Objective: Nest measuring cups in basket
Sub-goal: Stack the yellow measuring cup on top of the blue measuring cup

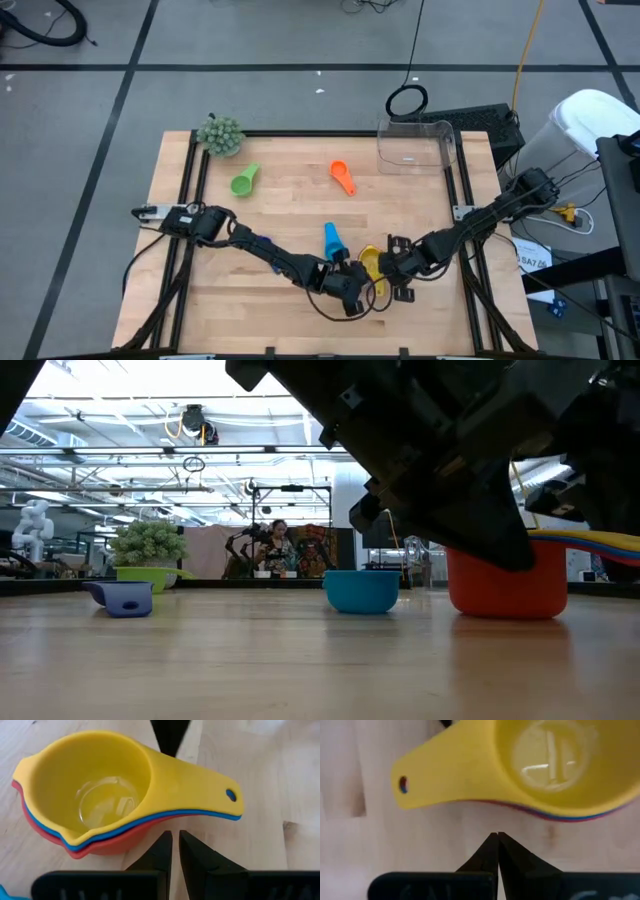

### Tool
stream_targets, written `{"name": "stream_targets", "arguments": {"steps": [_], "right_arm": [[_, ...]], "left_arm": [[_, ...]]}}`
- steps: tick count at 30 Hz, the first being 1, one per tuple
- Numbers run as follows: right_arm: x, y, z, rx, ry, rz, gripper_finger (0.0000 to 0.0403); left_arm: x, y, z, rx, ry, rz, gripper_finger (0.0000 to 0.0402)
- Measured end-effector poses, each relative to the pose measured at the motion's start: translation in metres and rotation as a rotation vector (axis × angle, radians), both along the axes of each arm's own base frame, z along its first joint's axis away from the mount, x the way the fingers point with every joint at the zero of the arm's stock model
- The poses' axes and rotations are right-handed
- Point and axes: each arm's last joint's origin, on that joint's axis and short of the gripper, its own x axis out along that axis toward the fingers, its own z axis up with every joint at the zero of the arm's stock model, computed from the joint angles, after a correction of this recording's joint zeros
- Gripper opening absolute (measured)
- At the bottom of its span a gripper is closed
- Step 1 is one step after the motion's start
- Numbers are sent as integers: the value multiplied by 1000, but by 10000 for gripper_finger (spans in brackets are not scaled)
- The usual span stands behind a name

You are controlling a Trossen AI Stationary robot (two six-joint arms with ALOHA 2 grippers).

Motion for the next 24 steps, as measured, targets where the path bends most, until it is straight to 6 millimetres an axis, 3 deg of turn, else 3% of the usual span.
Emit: {"name": "stream_targets", "arguments": {"steps": [8,24], "right_arm": [[1,-12,20,-17,-119,-38,0],[21,-53,22,-159,-205,-38,0]], "left_arm": [[2,12,-2,19,25,18,35],[8,53,-7,74,112,81,35]]}}
